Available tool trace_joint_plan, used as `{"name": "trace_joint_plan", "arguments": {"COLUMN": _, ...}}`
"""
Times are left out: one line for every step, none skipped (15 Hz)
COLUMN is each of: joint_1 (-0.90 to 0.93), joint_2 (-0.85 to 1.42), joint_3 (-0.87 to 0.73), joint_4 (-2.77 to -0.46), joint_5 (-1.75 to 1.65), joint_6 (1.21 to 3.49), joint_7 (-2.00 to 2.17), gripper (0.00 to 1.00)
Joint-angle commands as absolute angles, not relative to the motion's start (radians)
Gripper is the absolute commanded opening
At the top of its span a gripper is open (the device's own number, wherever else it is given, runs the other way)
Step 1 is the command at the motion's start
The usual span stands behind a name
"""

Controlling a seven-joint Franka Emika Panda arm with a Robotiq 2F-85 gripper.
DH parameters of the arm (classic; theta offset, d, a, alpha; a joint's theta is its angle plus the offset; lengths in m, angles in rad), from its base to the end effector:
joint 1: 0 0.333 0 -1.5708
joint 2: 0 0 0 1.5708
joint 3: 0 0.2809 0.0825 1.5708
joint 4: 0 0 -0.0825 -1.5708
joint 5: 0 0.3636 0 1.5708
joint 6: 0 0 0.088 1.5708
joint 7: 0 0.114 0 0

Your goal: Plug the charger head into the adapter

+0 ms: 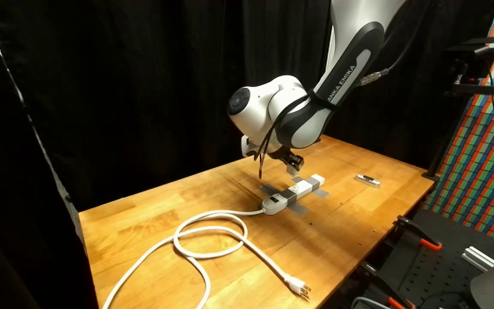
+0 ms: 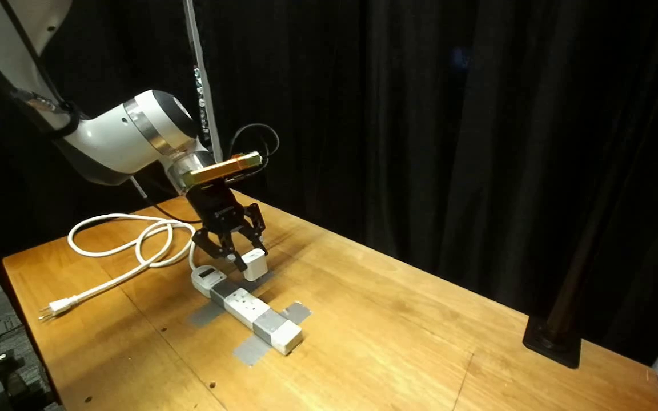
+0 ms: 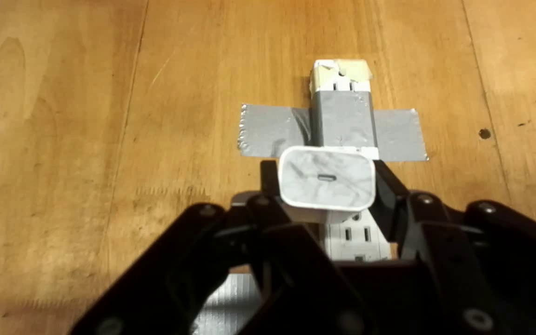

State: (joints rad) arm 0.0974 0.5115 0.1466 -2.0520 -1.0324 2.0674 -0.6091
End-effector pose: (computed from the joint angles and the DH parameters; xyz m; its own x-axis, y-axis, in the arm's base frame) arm 0.5200 0.0812 0.1508 -0.0023 0.6989 -0.7152 0.9989 0.0350 0.0309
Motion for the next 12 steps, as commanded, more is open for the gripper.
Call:
{"name": "trace_joint_plan", "arguments": {"joint_1": 0.099, "joint_2": 0.492, "joint_3": 0.143, "joint_4": -2.058, "joint_5": -1.037, "joint_6": 2.027, "joint_7": -0.654, "gripper": 0.23}}
{"name": "trace_joint_plan", "arguments": {"joint_1": 0.096, "joint_2": 0.494, "joint_3": 0.142, "joint_4": -2.060, "joint_5": -1.037, "joint_6": 2.026, "joint_7": -0.652, "gripper": 0.23}}
{"name": "trace_joint_plan", "arguments": {"joint_1": 0.093, "joint_2": 0.496, "joint_3": 0.139, "joint_4": -2.065, "joint_5": -1.039, "joint_6": 2.032, "joint_7": -0.648, "gripper": 0.23}}
{"name": "trace_joint_plan", "arguments": {"joint_1": 0.088, "joint_2": 0.498, "joint_3": 0.139, "joint_4": -2.071, "joint_5": -1.035, "joint_6": 2.040, "joint_7": -0.647, "gripper": 0.23}}
{"name": "trace_joint_plan", "arguments": {"joint_1": 0.083, "joint_2": 0.499, "joint_3": 0.139, "joint_4": -2.074, "joint_5": -1.030, "joint_6": 2.046, "joint_7": -0.647, "gripper": 0.23}}
{"name": "trace_joint_plan", "arguments": {"joint_1": 0.077, "joint_2": 0.502, "joint_3": 0.140, "joint_4": -2.080, "joint_5": -1.029, "joint_6": 2.053, "joint_7": -0.651, "gripper": 0.23}}
{"name": "trace_joint_plan", "arguments": {"joint_1": 0.072, "joint_2": 0.503, "joint_3": 0.142, "joint_4": -2.084, "joint_5": -1.021, "joint_6": 2.054, "joint_7": -0.660, "gripper": 0.23}}
{"name": "trace_joint_plan", "arguments": {"joint_1": 0.067, "joint_2": 0.504, "joint_3": 0.144, "joint_4": -2.088, "joint_5": -1.018, "joint_6": 2.057, "joint_7": -0.668, "gripper": 0.23}}
{"name": "trace_joint_plan", "arguments": {"joint_1": 0.065, "joint_2": 0.506, "joint_3": 0.143, "joint_4": -2.093, "joint_5": -1.017, "joint_6": 2.057, "joint_7": -0.669, "gripper": 0.23}}
{"name": "trace_joint_plan", "arguments": {"joint_1": 0.061, "joint_2": 0.506, "joint_3": 0.144, "joint_4": -2.098, "joint_5": -1.014, "joint_6": 2.062, "joint_7": -0.670, "gripper": 0.23}}
{"name": "trace_joint_plan", "arguments": {"joint_1": 0.058, "joint_2": 0.505, "joint_3": 0.144, "joint_4": -2.105, "joint_5": -1.016, "joint_6": 2.075, "joint_7": -0.660, "gripper": 0.23}}
{"name": "trace_joint_plan", "arguments": {"joint_1": 0.058, "joint_2": 0.505, "joint_3": 0.142, "joint_4": -2.112, "joint_5": -1.024, "joint_6": 2.087, "joint_7": -0.640, "gripper": 0.23}}
